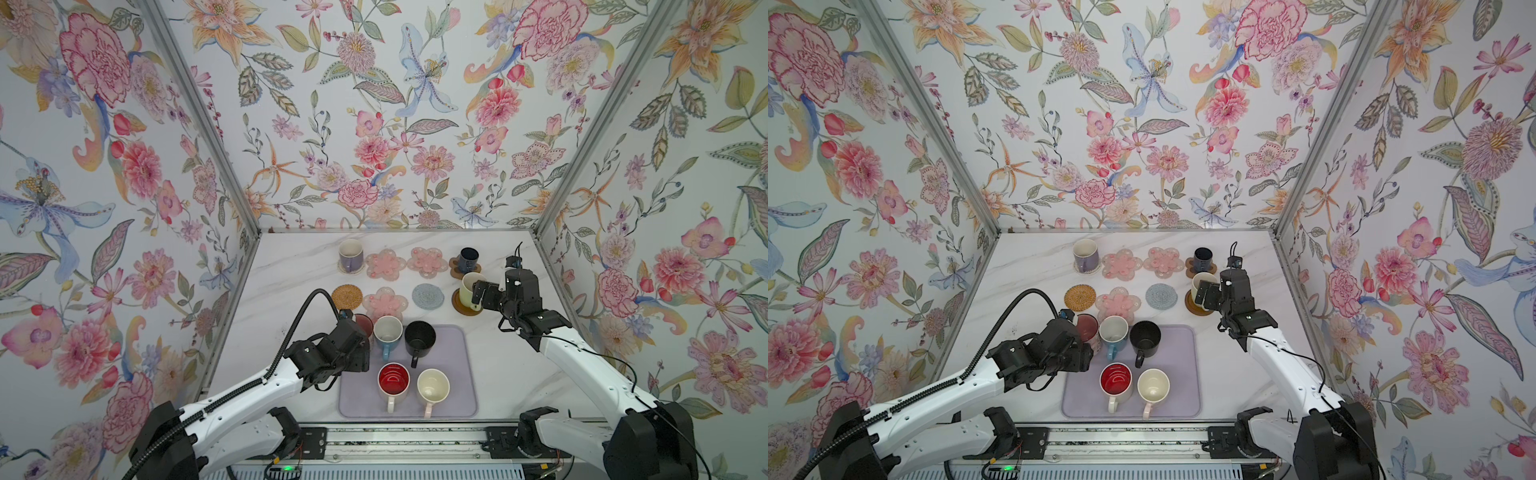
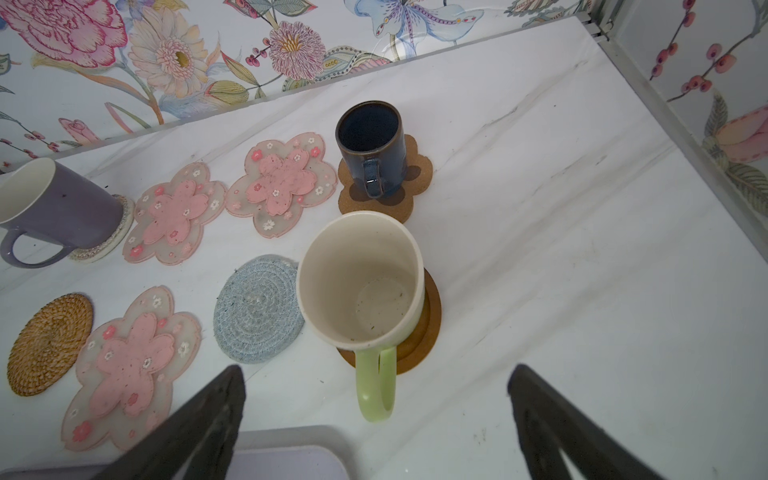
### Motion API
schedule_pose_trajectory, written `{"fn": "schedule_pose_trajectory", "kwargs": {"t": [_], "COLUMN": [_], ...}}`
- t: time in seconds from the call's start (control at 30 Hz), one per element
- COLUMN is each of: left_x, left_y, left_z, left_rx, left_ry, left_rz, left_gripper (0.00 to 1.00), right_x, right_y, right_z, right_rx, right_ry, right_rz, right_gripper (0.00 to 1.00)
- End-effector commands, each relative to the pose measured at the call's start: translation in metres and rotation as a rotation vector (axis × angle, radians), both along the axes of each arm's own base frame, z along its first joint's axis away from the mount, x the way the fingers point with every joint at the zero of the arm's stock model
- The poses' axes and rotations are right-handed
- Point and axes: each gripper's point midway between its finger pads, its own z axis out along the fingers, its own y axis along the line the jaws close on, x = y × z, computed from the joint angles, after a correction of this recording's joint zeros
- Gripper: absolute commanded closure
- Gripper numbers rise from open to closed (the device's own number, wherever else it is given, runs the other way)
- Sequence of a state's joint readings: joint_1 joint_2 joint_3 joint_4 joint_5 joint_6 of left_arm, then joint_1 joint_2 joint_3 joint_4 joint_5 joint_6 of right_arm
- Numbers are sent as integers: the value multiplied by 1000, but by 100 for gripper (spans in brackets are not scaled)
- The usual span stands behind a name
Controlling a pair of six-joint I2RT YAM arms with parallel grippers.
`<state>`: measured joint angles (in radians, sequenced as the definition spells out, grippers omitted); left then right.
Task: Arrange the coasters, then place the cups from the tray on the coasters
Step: 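Lift the pink mug with the left gripper and carry it beyond the tray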
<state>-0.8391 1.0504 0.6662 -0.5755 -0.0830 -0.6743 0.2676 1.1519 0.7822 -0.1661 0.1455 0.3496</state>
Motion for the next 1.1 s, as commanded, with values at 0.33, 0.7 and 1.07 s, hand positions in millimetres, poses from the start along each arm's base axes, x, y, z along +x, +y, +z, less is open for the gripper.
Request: {"fn": "schedule_pose_trajectory", "kwargs": {"t": [0.33, 0.7, 1.07], "left_x": [12, 12, 19], "left_y": [-6, 5, 16], "left_z": [-2, 2, 30], "left_rx": [80, 115, 102], "left_ry": [9, 3, -84], "left_rz": [6, 51, 91], "left_gripper": [47, 92, 100], "right_x": [0, -1, -2], "right_y": [-1, 1, 0], "right_z": [1, -3, -5], "right_rx": [14, 16, 21], "right_ry": [-15, -6, -3], "right_rz": [-3, 7, 7], "right_gripper": [1, 1, 1]}}
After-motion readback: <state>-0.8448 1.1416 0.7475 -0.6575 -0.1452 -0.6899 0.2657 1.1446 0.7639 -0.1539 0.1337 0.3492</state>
